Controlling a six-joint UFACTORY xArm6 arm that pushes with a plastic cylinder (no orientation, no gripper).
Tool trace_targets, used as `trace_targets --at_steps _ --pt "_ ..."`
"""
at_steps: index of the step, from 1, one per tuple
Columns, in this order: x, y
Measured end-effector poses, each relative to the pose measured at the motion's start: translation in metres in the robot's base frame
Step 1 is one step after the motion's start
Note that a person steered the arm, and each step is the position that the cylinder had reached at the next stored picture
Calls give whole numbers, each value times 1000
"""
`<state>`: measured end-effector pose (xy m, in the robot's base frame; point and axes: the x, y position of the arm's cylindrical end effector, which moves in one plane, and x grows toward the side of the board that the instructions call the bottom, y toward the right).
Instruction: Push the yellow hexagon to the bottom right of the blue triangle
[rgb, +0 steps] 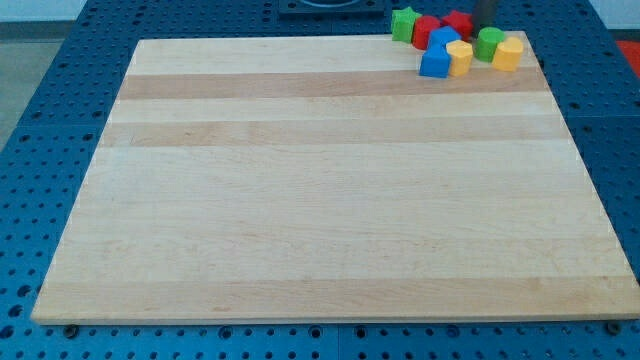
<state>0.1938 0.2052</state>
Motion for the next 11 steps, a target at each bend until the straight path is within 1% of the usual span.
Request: trace_targets --at_steps 1,2,3,4,5,6,7,8,9,10,11 --pt "20 -26" --pt "49 -48" --pt "64 -53" --pt "65 -40" --pt "56 7" --pt "55 28" --pt "80 13" --pt "113 -35" --pt "131 -51" --pt "160 -27" --pt "196 12"
